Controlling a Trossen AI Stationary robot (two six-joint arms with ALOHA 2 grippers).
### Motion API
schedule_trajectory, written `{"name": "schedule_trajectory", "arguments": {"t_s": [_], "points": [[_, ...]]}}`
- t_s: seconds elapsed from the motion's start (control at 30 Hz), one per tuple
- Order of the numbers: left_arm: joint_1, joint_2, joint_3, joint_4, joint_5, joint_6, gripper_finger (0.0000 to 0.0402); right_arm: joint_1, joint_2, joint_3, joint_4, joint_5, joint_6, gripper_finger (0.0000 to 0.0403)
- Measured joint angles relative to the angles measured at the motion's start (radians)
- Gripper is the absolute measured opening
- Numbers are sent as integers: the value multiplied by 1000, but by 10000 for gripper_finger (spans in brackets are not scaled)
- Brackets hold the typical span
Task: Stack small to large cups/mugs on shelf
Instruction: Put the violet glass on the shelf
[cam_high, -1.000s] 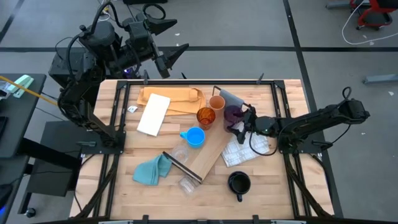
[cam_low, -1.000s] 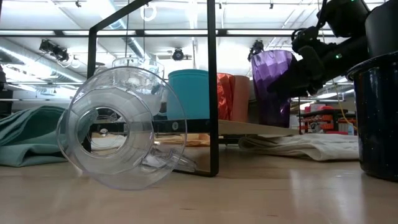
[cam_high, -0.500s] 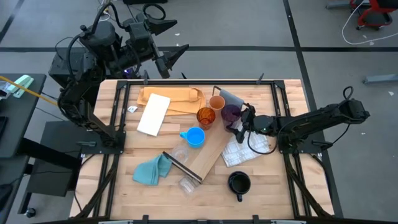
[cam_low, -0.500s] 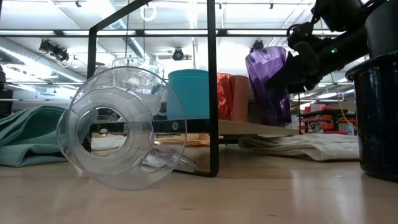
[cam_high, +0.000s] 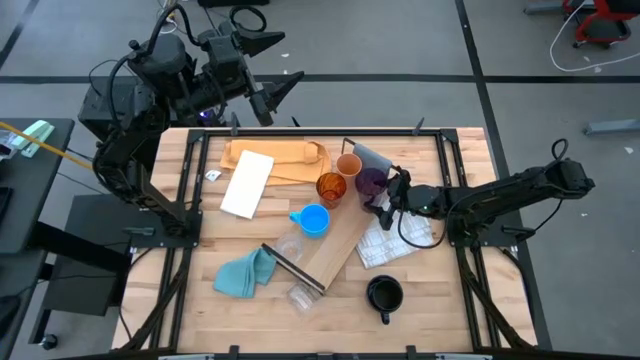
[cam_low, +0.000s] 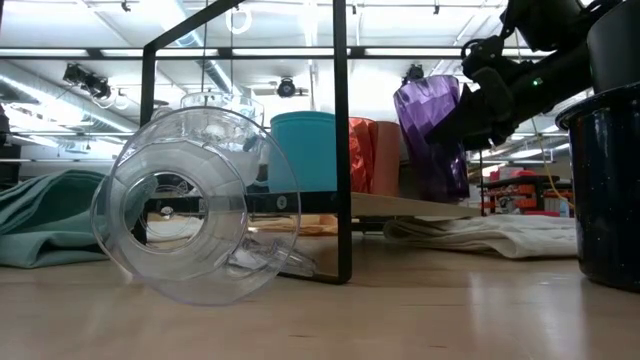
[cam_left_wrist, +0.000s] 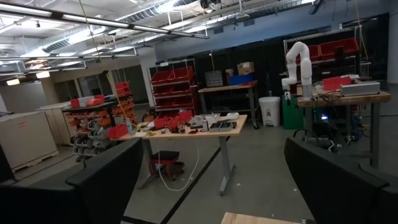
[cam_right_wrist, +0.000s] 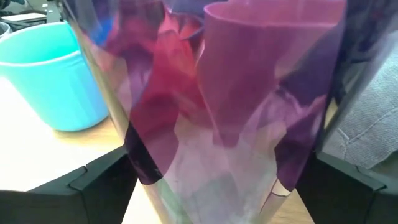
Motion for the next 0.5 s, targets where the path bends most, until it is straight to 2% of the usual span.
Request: {"name": "schedule_trajectory", "arguments": {"t_s": [0.5], "points": [[0, 0, 0, 0, 0, 0, 398, -2, 0, 0, 1, -1, -68, 399]]}}
